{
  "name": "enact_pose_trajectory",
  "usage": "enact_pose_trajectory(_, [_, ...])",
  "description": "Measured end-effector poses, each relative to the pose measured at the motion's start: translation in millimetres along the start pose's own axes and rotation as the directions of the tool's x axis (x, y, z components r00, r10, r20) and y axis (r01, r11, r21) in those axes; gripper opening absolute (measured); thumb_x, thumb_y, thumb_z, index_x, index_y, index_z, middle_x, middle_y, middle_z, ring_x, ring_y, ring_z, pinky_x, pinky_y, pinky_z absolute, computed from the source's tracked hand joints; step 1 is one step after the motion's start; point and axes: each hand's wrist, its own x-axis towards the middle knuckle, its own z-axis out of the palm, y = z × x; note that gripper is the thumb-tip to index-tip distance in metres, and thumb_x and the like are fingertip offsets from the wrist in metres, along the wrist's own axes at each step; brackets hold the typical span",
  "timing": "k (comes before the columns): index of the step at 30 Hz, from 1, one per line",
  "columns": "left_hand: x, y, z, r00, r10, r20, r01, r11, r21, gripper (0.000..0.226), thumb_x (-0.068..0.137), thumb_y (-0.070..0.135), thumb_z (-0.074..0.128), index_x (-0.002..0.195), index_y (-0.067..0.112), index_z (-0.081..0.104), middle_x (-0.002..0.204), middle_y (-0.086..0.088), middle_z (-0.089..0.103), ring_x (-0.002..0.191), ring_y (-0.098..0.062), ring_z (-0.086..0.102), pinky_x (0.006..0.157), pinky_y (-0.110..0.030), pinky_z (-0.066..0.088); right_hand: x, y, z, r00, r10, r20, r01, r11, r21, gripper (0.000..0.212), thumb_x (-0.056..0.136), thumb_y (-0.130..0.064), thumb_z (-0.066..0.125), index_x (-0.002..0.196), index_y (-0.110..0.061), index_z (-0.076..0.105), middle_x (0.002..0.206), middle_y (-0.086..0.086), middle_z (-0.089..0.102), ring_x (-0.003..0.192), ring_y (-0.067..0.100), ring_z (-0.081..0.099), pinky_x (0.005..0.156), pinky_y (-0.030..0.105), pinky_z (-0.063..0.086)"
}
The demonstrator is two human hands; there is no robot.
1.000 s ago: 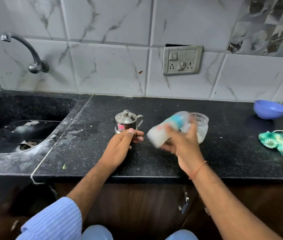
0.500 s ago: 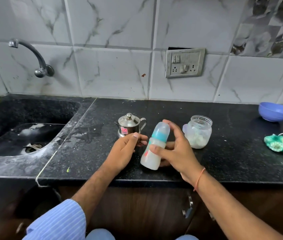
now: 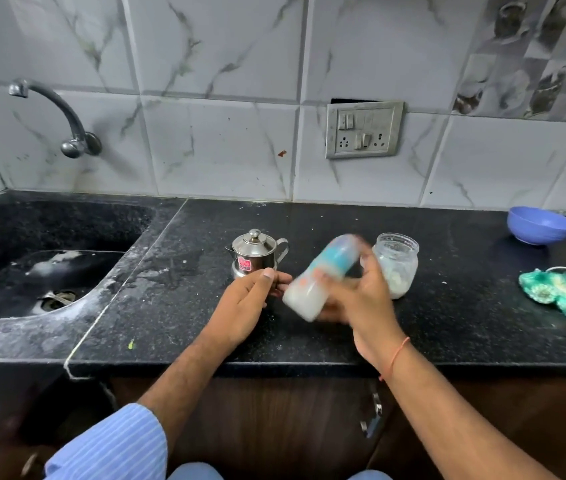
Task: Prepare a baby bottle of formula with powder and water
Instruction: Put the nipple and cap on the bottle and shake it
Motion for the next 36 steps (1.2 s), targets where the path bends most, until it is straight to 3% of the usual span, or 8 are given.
enact_pose_trajectory(13, [-3.9,2.4,2.9,1.0,0.01,-0.011,-0.01,1.0,-0.015,0.041,0.12,0.026,0.042,0.121,0.018,0.082,0.111,-0.001,0.085,0.105,-0.006,0.076,0.085,-0.013,0.052,-0.3,-4.7,-1.6,0.992,-0.002,0.13,0.018,0.993,-0.119,0.078,0.089,-0.007,0.083,0.148,-0.042,0.045,0.105,0.01,0.081,0.095,0.034,0.08,0.062,0.05,0.066])
enact_pose_trajectory(16, [-1.4,1.6,2.0,1.0,0.027,-0.016,-0.027,1.0,0.003,0.041,0.12,0.03,0.041,0.121,0.022,0.082,0.111,0.002,0.085,0.105,-0.007,0.076,0.086,-0.013,0.052,5.1,-3.6,-8.9,0.992,-0.038,-0.122,0.053,0.991,0.123,0.074,0.093,-0.01,0.079,0.149,-0.039,0.042,0.122,0.008,0.073,0.101,0.034,0.078,0.067,0.051,0.066])
enact_pose_trajectory(20, [-3.6,2.9,3.3,1.0,0.015,-0.014,-0.015,1.0,-0.018,0.041,0.12,0.029,0.042,0.122,0.02,0.082,0.113,0.002,0.084,0.107,-0.007,0.077,0.086,-0.013,0.052,-4.3,2.0,-0.5,0.994,-0.005,0.105,0.013,0.997,-0.079,0.075,0.088,-0.009,0.083,0.143,-0.044,0.048,0.108,0.012,0.08,0.097,0.036,0.08,0.066,0.055,0.066])
enact_pose_trajectory(23, [-2.8,5.3,2.2,0.999,0.034,-0.032,-0.034,0.999,0.017,0.041,0.12,0.029,0.042,0.121,0.021,0.082,0.11,0.004,0.085,0.105,-0.004,0.076,0.085,-0.011,0.052,0.8,0.6,-5.5,0.995,-0.037,-0.095,0.051,0.987,0.152,0.068,0.093,-0.012,0.078,0.147,-0.038,0.045,0.115,0.005,0.077,0.1,0.033,0.08,0.063,0.047,0.066])
enact_pose_trajectory(26, [-4.0,3.8,3.3,1.0,0.028,-0.011,-0.028,1.0,0.013,0.042,0.121,0.031,0.041,0.122,0.021,0.082,0.112,0.004,0.085,0.108,-0.008,0.077,0.088,-0.014,0.052,-2.6,-0.4,0.0,0.993,0.015,0.115,-0.011,0.999,-0.03,0.072,0.091,-0.011,0.08,0.148,-0.037,0.045,0.108,0.012,0.08,0.093,0.035,0.08,0.058,0.044,0.065])
enact_pose_trajectory(29, [-1.9,3.4,1.6,0.999,0.045,-0.019,-0.045,0.999,0.02,0.042,0.121,0.029,0.041,0.122,0.02,0.082,0.112,0.003,0.085,0.107,-0.006,0.076,0.085,-0.011,0.051,0.2,2.8,-7.0,0.997,-0.004,-0.077,0.016,0.986,0.165,0.068,0.094,-0.015,0.078,0.149,-0.035,0.045,0.125,0.011,0.074,0.1,0.036,0.079,0.06,0.043,0.065])
enact_pose_trajectory(33, [-1.8,2.6,2.7,1.0,0.028,-0.012,-0.029,0.999,-0.017,0.042,0.121,0.029,0.041,0.123,0.018,0.081,0.112,0.0,0.085,0.108,-0.01,0.077,0.086,-0.014,0.052,-5.7,6.7,-0.4,0.991,0.029,0.132,-0.022,0.998,-0.051,0.071,0.09,-0.01,0.08,0.147,-0.037,0.046,0.107,0.012,0.08,0.09,0.032,0.081,0.056,0.041,0.063])
enact_pose_trajectory(36, [-1.2,3.6,1.9,0.999,0.031,-0.025,-0.031,1.0,0.0,0.042,0.121,0.029,0.041,0.122,0.019,0.081,0.111,0.001,0.085,0.105,-0.007,0.076,0.084,-0.011,0.051,-2.5,7.0,-5.8,0.998,-0.003,-0.065,0.011,0.991,0.13,0.068,0.094,-0.012,0.077,0.148,-0.037,0.044,0.115,0.007,0.076,0.091,0.029,0.081,0.059,0.042,0.064])
